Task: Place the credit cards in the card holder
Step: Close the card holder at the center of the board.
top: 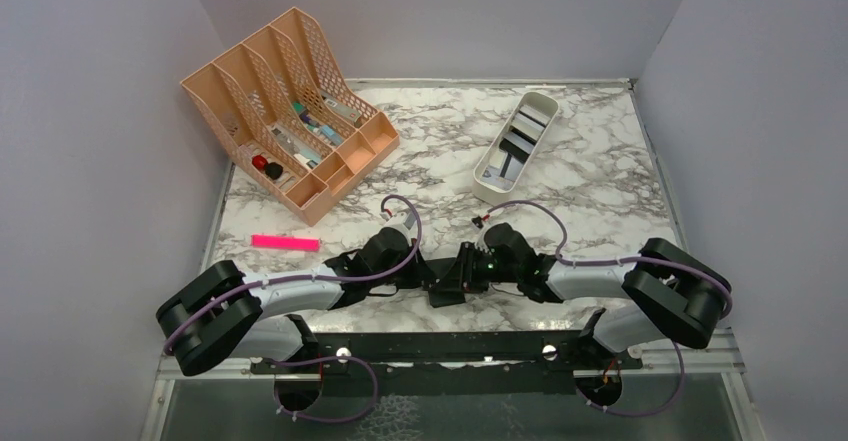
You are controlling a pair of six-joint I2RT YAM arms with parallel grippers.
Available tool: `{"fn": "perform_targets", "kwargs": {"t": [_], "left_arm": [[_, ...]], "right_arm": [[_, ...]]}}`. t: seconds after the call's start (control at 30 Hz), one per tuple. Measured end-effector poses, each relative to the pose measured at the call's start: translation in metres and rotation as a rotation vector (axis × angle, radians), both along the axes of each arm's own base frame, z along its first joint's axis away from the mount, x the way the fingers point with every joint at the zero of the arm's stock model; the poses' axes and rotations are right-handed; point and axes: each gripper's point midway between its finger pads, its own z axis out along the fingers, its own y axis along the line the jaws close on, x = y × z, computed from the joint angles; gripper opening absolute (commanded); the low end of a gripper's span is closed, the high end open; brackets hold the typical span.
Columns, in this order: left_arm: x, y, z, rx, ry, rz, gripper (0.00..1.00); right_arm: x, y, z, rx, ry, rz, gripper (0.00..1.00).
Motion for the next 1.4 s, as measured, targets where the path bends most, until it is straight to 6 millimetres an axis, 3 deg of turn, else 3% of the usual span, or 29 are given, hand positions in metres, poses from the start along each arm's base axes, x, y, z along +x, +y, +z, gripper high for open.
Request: {"fn": "perform_targets", "kwargs": {"t": [0.53,0.77,1.07,1.23,1.3,1.4], "left_arm": [[0.003,0.0,-0.004,0.008,-0.002,0.009,0.0],[0.003,0.0,-0.004,0.008,-0.005,0.012,0.0],[0.004,0.0,-0.004,0.008,-0.006,0.013,0.0],[0.004,0.0,-0.004,0.009,-0.006,0.013,0.0],[0.004,0.0,-0.004,0.009,-0.006,0.012,0.0],[0.003,0.0,-0.005,0.012,-0.005,0.012,0.07]], "right_arm": [[-0.006,0.018,0.018,0.014,-0.062,0.01,0.29],[-0.001,0.018,0.015,-0.03,-0.068,-0.012,0.27],[0.005,0.016,0.008,-0.081,-0.08,-0.023,0.18],[0.006,0.016,0.007,-0.09,-0.093,-0.019,0.03],[0.006,0.015,0.006,-0.093,-0.098,-0.016,0.01],[0.006,0.015,0.005,-0.097,-0.104,-0.012,0.01]]}}
